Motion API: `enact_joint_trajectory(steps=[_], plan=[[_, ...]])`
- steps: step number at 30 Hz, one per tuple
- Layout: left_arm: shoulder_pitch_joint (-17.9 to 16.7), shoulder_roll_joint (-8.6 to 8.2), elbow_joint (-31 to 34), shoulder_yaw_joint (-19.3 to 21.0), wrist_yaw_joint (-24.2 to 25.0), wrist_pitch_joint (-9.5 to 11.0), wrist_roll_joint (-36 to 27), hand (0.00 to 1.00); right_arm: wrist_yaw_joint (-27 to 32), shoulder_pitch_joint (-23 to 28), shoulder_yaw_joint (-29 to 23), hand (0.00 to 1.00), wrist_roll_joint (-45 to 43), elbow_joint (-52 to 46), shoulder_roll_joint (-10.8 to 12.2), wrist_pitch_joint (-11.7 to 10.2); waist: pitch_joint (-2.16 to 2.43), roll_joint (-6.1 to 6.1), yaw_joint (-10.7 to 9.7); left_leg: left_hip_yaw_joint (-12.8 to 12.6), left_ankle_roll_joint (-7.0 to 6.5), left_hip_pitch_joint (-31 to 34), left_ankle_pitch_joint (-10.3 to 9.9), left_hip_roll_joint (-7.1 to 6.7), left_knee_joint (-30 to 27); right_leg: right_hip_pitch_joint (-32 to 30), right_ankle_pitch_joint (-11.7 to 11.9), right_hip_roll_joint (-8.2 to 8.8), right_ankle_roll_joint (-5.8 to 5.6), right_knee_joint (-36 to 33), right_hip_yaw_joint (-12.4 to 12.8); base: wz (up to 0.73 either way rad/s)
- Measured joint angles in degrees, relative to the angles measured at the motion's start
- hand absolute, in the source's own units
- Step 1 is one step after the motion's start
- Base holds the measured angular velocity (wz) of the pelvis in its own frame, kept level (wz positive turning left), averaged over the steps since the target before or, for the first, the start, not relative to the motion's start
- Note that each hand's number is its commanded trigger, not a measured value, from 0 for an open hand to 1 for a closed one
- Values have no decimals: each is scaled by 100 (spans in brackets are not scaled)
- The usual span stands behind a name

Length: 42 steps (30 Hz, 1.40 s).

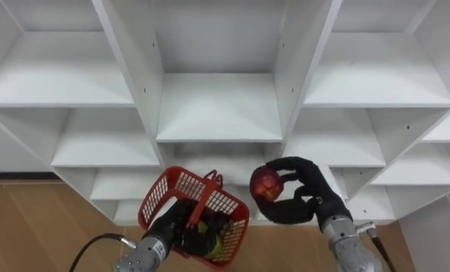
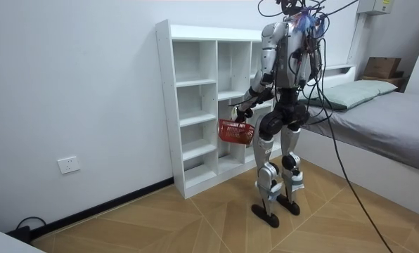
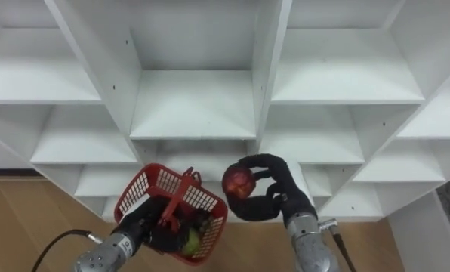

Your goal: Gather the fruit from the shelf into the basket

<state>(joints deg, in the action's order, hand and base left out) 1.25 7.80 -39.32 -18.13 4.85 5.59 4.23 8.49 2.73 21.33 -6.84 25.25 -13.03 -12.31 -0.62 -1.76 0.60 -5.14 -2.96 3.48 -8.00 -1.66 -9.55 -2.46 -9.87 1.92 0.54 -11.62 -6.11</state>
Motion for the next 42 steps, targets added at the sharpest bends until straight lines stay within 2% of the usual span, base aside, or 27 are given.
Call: enact_joint_trajectory(steps=[4,12,16,27,31,42], plan=[[12,-9,0,1,18,0,40,100,-232,-1,1,100,-431,15,1,61,-7,4,2,1,1,36,-1,5,3,-37,0,-1,0,0,-9,0],[21,-18,-8,-8,43,18,41,100,-467,9,3,100,-715,106,8,207,-26,-27,-3,28,0,81,-2,5,-1,-74,3,-2,3,-15,-51,1],[21,5,-8,-35,43,18,38,100,-494,4,56,100,-750,112,68,366,-37,-45,8,51,0,92,-4,4,-11,-80,2,-2,3,-14,-35,0],[35,112,-8,-126,45,23,41,100,-583,-64,241,100,-966,403,192,385,-49,-69,-4,100,0,179,-6,-3,-81,-99,1,3,2,-4,-66,2],[45,97,-7,-134,78,23,37,100,-618,-104,238,100,-965,402,189,470,-48,-67,-7,114,0,260,-26,0,-144,-137,2,3,3,-11,-115,7],[46,70,32,-139,485,48,48,100,-679,-170,233,100,-1146,398,192,473,-42,-54,76,168,-5,315,-29,-3,-180,-161,2,10,4,-13,-198,1]])
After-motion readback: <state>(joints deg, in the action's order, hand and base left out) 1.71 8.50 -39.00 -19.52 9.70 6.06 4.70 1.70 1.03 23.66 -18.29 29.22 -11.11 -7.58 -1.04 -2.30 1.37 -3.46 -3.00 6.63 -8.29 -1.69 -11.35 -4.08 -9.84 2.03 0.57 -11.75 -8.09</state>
